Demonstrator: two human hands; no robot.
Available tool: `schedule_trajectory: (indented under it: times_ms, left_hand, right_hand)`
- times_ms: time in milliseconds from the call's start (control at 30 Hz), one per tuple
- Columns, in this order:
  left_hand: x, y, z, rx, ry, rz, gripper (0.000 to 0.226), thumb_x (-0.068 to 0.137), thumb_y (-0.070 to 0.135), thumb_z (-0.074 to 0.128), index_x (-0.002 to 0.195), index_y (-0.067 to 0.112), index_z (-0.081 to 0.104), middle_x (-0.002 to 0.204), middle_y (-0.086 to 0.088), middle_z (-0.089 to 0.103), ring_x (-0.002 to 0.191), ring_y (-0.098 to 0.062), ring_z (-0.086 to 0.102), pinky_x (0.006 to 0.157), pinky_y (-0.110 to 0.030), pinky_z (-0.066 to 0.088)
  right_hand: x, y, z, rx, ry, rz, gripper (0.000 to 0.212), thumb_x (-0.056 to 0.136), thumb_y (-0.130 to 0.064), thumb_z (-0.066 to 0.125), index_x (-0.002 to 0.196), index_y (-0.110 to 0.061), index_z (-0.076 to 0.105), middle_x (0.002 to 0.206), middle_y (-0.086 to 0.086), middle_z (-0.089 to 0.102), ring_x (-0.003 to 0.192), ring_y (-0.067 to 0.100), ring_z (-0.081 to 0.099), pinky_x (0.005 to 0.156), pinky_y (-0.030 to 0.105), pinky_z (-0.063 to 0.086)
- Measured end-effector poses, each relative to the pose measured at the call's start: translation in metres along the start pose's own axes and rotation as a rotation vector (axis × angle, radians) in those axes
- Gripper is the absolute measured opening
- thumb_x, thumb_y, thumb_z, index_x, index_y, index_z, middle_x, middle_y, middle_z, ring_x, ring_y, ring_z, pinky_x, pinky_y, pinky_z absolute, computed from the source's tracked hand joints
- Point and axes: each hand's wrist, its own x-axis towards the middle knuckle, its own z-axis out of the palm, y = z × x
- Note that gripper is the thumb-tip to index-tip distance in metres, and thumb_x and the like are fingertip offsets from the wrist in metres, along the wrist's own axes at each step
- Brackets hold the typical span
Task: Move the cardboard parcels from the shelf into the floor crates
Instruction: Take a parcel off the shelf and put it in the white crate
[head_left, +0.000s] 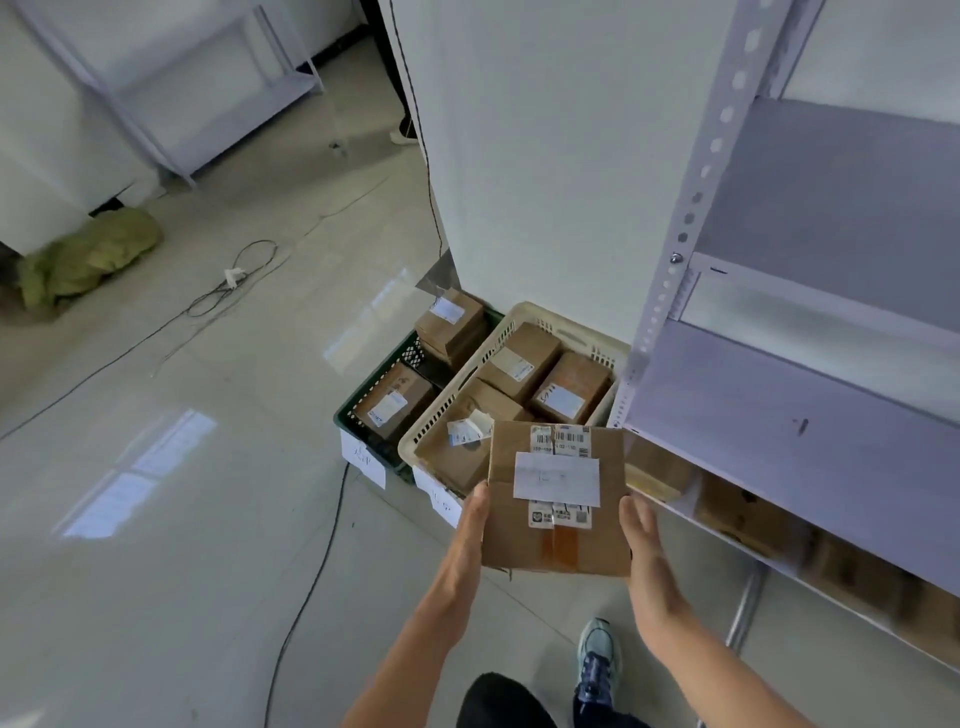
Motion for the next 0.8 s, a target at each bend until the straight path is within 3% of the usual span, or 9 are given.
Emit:
schedule_trajectory:
  times_ms: [100, 167, 267, 433, 500, 600, 633, 733, 800]
  left_hand:
    - [0.044, 0.006, -0.022, -0.018, 0.047, -0.044, 0.083, 0.087, 0.095, 0.03, 0.143, 0.042, 0.061, 0.132, 0.013, 0.073, 0.107, 0.008, 0.067, 0.115, -0.038, 0.032]
    - [0.086, 0.008, -0.039, -0.002, 0.045, -0.089, 0.077, 0.091, 0.088, 0.033, 0.138, 0.036, 0.065, 0.125, 0.01, 0.077, 0.098, 0.009, 0.072, 0.103, -0.025, 0.04]
    - [0.149, 0.005, -0.066, 0.061, 0.004, -0.177, 0.074, 0.09, 0.081, 0.032, 0.138, 0.034, 0.064, 0.127, 0.009, 0.075, 0.106, 0.004, 0.069, 0.082, -0.013, 0.043]
    - [0.264, 0.001, -0.101, 0.131, -0.117, -0.259, 0.052, 0.089, 0.082, 0.036, 0.123, 0.05, 0.058, 0.12, 0.026, 0.064, 0.111, 0.001, 0.06, 0.116, -0.038, 0.035]
    - [0.307, 0.003, -0.108, 0.172, -0.169, -0.279, 0.046, 0.092, 0.079, 0.036, 0.117, 0.049, 0.059, 0.114, 0.03, 0.067, 0.105, 0.006, 0.063, 0.112, -0.038, 0.04]
    - [0.367, 0.005, -0.112, 0.209, -0.24, -0.314, 0.048, 0.106, 0.07, 0.03, 0.131, 0.045, 0.062, 0.121, 0.022, 0.072, 0.112, 0.001, 0.065, 0.105, -0.035, 0.046]
    - [0.386, 0.005, -0.111, 0.226, -0.264, -0.314, 0.046, 0.11, 0.066, 0.028, 0.13, 0.043, 0.062, 0.118, 0.022, 0.074, 0.109, 0.001, 0.066, 0.098, -0.028, 0.051]
    - [0.439, 0.007, -0.1, 0.264, -0.316, -0.294, 0.037, 0.116, 0.053, 0.026, 0.109, 0.042, 0.06, 0.078, 0.036, 0.075, 0.073, 0.02, 0.068, 0.059, -0.009, 0.054]
    - [0.476, 0.01, -0.087, 0.296, -0.329, -0.252, 0.036, 0.115, 0.054, 0.025, 0.11, 0.044, 0.059, 0.087, 0.032, 0.076, 0.077, 0.021, 0.067, 0.077, -0.019, 0.057]
  right_hand:
    - [0.028, -0.002, 0.027, 0.006, 0.036, 0.038, 0.106, 0.066, -0.099, 0.045, 0.157, -0.05, 0.026, 0.169, -0.013, 0.033, 0.155, 0.018, 0.028, 0.123, 0.052, 0.021]
    - [0.054, 0.0, 0.047, 0.017, 0.063, 0.065, 0.105, 0.07, -0.097, 0.047, 0.159, -0.045, 0.028, 0.164, -0.009, 0.042, 0.15, 0.02, 0.037, 0.124, 0.051, 0.024]
    - [0.096, 0.004, 0.077, 0.04, 0.14, 0.124, 0.094, 0.08, -0.089, 0.047, 0.158, -0.041, 0.029, 0.16, -0.005, 0.047, 0.144, 0.02, 0.043, 0.125, 0.051, 0.027]
    - [0.183, 0.021, 0.116, 0.069, 0.313, 0.225, 0.085, 0.088, -0.08, 0.04, 0.161, -0.038, 0.027, 0.16, -0.002, 0.047, 0.146, 0.024, 0.043, 0.125, 0.053, 0.029]
    - [0.218, 0.026, 0.125, 0.097, 0.355, 0.241, 0.087, 0.088, -0.08, 0.042, 0.162, -0.037, 0.026, 0.16, -0.003, 0.047, 0.148, 0.023, 0.042, 0.126, 0.055, 0.029]
    - [0.27, 0.031, 0.133, 0.155, 0.4, 0.216, 0.075, 0.097, -0.073, 0.046, 0.161, -0.037, 0.032, 0.158, -0.01, 0.049, 0.148, 0.016, 0.043, 0.125, 0.048, 0.031]
    - [0.287, 0.032, 0.133, 0.171, 0.404, 0.204, 0.069, 0.099, -0.07, 0.046, 0.159, -0.038, 0.035, 0.155, -0.012, 0.052, 0.147, 0.014, 0.045, 0.124, 0.046, 0.033]
    - [0.34, 0.038, 0.127, 0.232, 0.423, 0.194, 0.062, 0.104, -0.065, 0.044, 0.161, -0.04, 0.035, 0.16, -0.011, 0.05, 0.149, 0.014, 0.044, 0.127, 0.05, 0.031]
    - [0.375, 0.039, 0.12, 0.251, 0.437, 0.19, 0.066, 0.105, -0.067, 0.042, 0.164, -0.043, 0.029, 0.166, -0.012, 0.041, 0.154, 0.014, 0.037, 0.129, 0.054, 0.025]
